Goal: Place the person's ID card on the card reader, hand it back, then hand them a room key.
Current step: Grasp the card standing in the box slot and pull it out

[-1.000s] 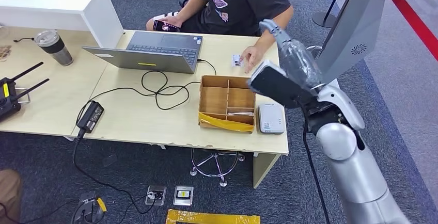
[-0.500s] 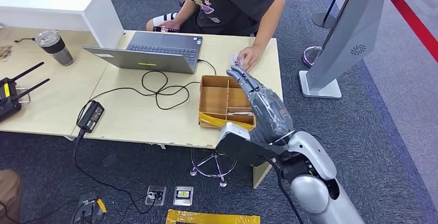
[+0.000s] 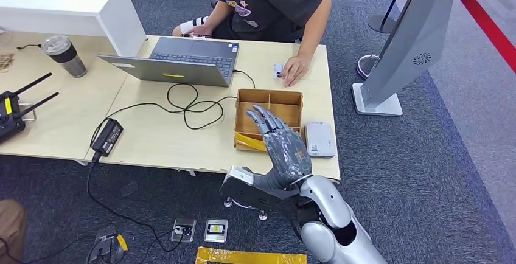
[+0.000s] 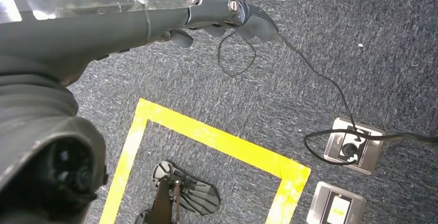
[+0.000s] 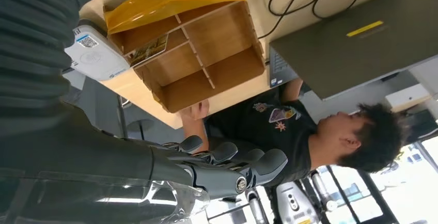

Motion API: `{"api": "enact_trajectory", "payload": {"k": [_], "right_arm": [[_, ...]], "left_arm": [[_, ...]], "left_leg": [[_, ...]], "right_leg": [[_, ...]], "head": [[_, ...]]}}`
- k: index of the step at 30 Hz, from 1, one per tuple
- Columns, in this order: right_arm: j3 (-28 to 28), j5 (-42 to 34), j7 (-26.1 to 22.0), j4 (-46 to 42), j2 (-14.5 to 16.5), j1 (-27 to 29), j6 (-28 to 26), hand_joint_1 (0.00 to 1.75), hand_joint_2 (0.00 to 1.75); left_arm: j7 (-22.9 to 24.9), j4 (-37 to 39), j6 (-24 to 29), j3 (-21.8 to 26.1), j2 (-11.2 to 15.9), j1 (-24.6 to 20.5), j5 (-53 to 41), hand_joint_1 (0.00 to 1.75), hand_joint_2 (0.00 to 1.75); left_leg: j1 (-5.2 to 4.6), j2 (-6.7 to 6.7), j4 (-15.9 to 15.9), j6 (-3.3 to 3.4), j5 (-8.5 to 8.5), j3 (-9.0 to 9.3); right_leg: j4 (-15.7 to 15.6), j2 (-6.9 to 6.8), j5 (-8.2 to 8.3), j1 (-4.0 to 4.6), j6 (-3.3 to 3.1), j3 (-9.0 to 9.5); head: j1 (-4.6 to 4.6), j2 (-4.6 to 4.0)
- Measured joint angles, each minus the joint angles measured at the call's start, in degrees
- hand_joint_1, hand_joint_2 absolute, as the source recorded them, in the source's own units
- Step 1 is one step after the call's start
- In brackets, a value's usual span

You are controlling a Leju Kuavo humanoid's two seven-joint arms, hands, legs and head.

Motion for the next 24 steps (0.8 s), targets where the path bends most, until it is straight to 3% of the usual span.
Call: {"api": "enact_trajectory", "payload": {"k": [10,17,24], "right_arm": [[0.2,1.2,-0.4,13.7,3.2,-3.9,-11.0,0.0,1.75],[-0.2,-1.0,-1.6,23.3,5.4,-7.6,-12.2,0.0,1.75],[-1.2,0.5,0.2,30.8,6.0,-11.6,-13.2,0.0,1.75]], "left_arm": [[0.0,0.0,0.0,-0.4,0.0,-0.5,-0.5,0.0,0.0],[0.0,0.0,0.0,-1.0,0.0,-0.7,-0.7,0.0,0.0],[0.0,0.0,0.0,-1.3,0.0,-0.7,-0.6,0.0,0.0]], "left_leg": [[0.01,0.0,0.0,-0.01,0.0,0.02],[0.0,0.0,0.0,-0.01,0.01,0.01],[-0.01,0.01,0.0,0.0,0.01,0.02]], "right_leg": [[0.0,0.01,0.01,0.01,0.0,-0.01],[0.0,0.03,0.01,0.0,0.0,-0.01],[0.0,0.02,0.01,0.0,0.0,-0.01]], "head": [[-0.02,0.0],[-0.01,0.0],[0.0,0.0]]}}
